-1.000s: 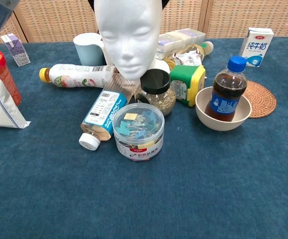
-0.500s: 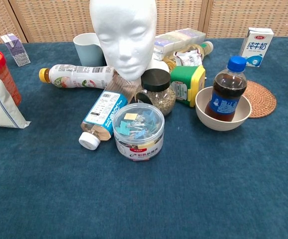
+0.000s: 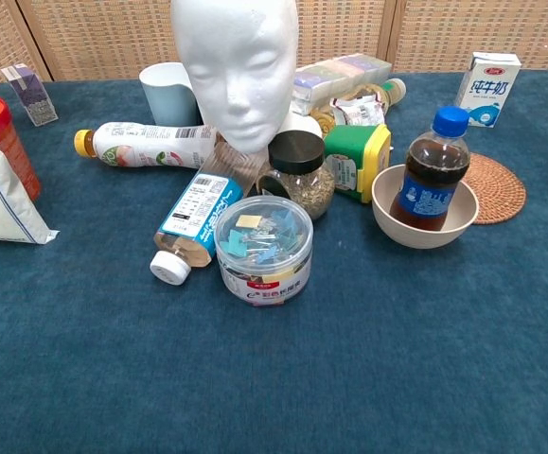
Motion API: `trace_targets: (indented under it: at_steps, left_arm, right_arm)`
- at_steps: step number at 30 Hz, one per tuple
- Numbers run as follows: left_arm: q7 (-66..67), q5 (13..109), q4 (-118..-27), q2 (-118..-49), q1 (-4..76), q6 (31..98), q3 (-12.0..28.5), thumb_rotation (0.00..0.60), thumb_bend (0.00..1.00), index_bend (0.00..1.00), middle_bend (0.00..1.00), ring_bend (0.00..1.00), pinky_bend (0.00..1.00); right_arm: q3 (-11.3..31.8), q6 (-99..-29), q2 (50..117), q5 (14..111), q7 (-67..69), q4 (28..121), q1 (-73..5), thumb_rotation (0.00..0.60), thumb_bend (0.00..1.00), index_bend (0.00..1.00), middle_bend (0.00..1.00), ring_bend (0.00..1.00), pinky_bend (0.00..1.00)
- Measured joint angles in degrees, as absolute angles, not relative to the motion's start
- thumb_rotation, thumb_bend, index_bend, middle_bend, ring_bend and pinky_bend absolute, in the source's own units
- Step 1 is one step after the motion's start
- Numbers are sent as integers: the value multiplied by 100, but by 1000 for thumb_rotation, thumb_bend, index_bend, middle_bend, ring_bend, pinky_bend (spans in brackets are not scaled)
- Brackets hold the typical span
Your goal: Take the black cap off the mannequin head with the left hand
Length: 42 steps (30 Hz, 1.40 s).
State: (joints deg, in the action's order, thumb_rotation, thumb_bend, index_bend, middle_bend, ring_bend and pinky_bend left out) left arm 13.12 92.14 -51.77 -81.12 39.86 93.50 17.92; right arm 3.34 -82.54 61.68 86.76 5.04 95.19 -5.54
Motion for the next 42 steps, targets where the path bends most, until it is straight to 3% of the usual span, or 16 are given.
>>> trace_targets:
  at_steps: [8, 14, 15, 19, 20, 23, 28, 38, 42]
  left_arm:
    - [306, 8881, -3745, -8971, 3836, 9145, 1532, 600, 491, 864, 666, 557, 678]
    - [181, 8888, -3635, -9256, 3961, 9247, 1428, 600, 462, 837, 631, 538, 650]
    - [200, 8901, -3665, -9266, 3975, 9245, 1408, 600, 411, 756, 559, 490, 616]
    - [275, 8911, -3865, -9257, 3991, 9162, 1346, 600, 113, 261, 209, 265, 472]
    - [296, 8904, -3970, -9242, 3990, 9135, 1339, 600, 71, 183, 157, 235, 443]
    - [334, 8888, -4388, -9161, 3976, 9137, 1344, 600, 12, 79, 73, 187, 398]
    - [337, 8843, -5380, -8900, 3910, 9201, 1398, 600, 0, 57, 18, 154, 381]
    - [-28, 8683, -7506, -7855, 3398, 9602, 1613, 600, 0, 24, 0, 108, 323]
    - [-458, 8549, -8206, -7350, 2920, 9802, 1622, 600, 0, 10, 0, 36, 243]
  right_arm:
    - [309, -8207, 6227, 8682, 318, 9579, -583, 600, 0, 36, 0, 27, 0]
    - [311, -8173, 6236, 8650, 323, 9560, -600, 600, 0, 36, 0, 27, 0]
    - [311, -8181, 6234, 8653, 333, 9558, -598, 600, 0, 36, 0, 27, 0]
    - [316, -8203, 6228, 8653, 360, 9548, -590, 600, 0, 37, 0, 27, 0]
    - [316, -8196, 6226, 8640, 369, 9541, -590, 600, 0, 36, 0, 27, 0]
    - [318, -8166, 6222, 8608, 388, 9522, -596, 600, 0, 36, 0, 27, 0]
    - [316, -8182, 6217, 8614, 382, 9540, -592, 600, 0, 36, 0, 28, 0]
    - [309, -8255, 6179, 8657, 408, 9611, -564, 600, 0, 37, 0, 28, 0]
    - [311, -8302, 6141, 8699, 468, 9660, -551, 600, 0, 37, 0, 28, 0]
